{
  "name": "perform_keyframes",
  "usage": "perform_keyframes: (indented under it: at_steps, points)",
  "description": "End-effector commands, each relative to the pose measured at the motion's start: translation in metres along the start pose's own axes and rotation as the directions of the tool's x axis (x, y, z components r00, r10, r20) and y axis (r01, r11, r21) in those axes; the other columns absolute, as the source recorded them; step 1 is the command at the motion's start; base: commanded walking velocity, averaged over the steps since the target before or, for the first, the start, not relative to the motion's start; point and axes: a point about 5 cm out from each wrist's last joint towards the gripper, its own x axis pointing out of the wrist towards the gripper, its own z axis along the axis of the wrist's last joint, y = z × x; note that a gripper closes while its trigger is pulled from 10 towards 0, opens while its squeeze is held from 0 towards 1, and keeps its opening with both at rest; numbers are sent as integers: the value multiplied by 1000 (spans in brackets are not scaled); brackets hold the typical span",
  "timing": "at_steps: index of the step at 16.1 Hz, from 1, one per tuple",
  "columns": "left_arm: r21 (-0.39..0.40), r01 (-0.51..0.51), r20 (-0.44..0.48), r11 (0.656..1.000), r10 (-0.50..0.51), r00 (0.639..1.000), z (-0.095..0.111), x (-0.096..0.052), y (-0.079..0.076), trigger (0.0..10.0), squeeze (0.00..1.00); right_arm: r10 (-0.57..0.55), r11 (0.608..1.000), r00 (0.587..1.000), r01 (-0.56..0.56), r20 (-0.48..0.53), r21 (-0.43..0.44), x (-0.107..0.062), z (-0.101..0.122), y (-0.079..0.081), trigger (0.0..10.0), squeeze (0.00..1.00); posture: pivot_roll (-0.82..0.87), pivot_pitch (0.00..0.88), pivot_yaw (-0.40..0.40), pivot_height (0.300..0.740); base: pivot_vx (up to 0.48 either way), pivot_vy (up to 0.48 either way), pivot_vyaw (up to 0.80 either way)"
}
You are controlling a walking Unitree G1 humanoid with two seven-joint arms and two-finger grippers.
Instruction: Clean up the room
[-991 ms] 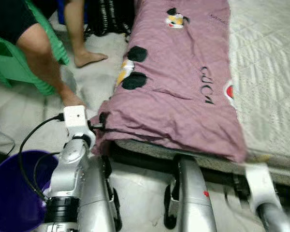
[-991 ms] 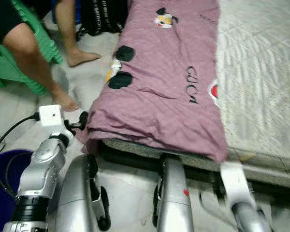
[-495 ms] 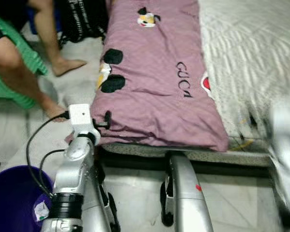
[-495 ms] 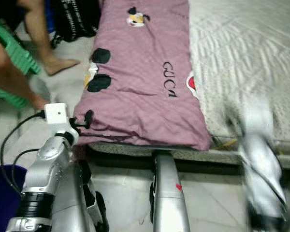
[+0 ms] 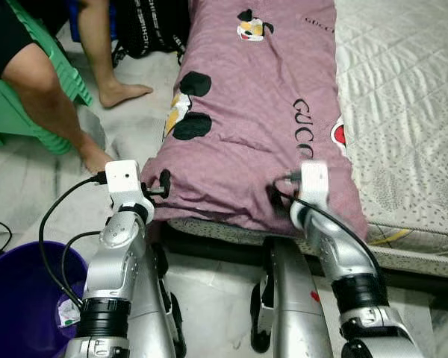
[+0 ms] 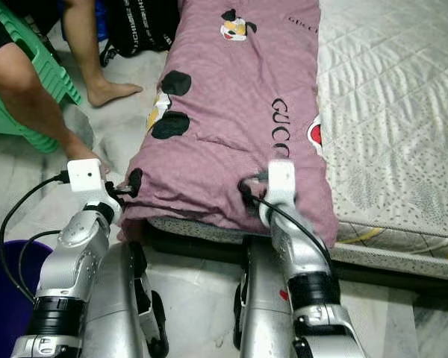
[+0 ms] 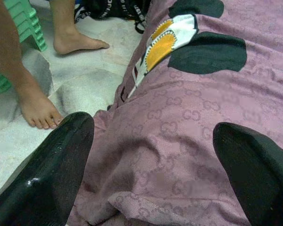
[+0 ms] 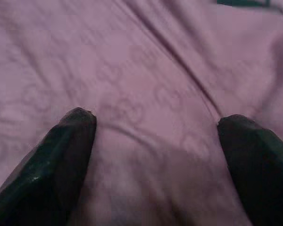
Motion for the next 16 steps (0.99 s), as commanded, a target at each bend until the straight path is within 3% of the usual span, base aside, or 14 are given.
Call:
perform_keyframes:
  at_steps: [1,3,4,6,7,10,11,12,13,16]
  points:
    - [3,-16,3,1000,16,1000,0,-1,5,10000,0,-89,992,987,100,-137,75,-5,-28,-24,10000,1000,34,154,-30,536,0,0,0]
    - [3,-18,0,1000,18,1000,-1,1,5,10000,0,-167,977,972,185,-166,102,-9,-31,-50,10000,1000,20,147,-24,536,0,0,0]
    - [2,-9,7,1000,9,1000,0,3,2,10000,0,-196,973,974,207,-117,98,-13,-23,-60,10000,1000,13,139,-19,536,0,0,0]
    - [1,6,22,1000,-6,1000,4,8,-3,10000,0,-133,979,985,114,107,170,-14,10,-49,10000,1000,3,120,-9,536,0,0,0]
    - [1,13,35,1000,-14,999,7,11,-5,10000,0,-64,985,967,22,247,170,-16,33,-31,10000,1000,-1,97,-1,536,0,0,0]
    - [-12,14,75,1000,-13,997,14,17,-6,10000,0,38,995,903,-72,427,64,-19,60,3,10000,1000,-1,45,6,536,0,0,0]
    - [-23,7,99,1000,-5,995,17,18,-6,10000,0,85,995,869,-100,488,5,-22,66,17,10000,404,-2,24,9,536,0,0,0]
    - [-29,3,112,1000,0,994,19,19,-5,10000,0,114,993,848,-120,518,-23,-24,68,24,10000,0,-2,8,10,536,0,0,0]
    - [-29,3,130,1000,0,991,21,20,-5,10000,0,157,988,827,-129,540,-90,-25,65,34,10000,0,-1,0,12,536,0,0,0]
    - [-24,4,143,1000,0,990,24,29,-5,10000,0,177,984,800,-139,574,-110,-21,64,43,10000,0,-4,0,16,545,0,0,0]
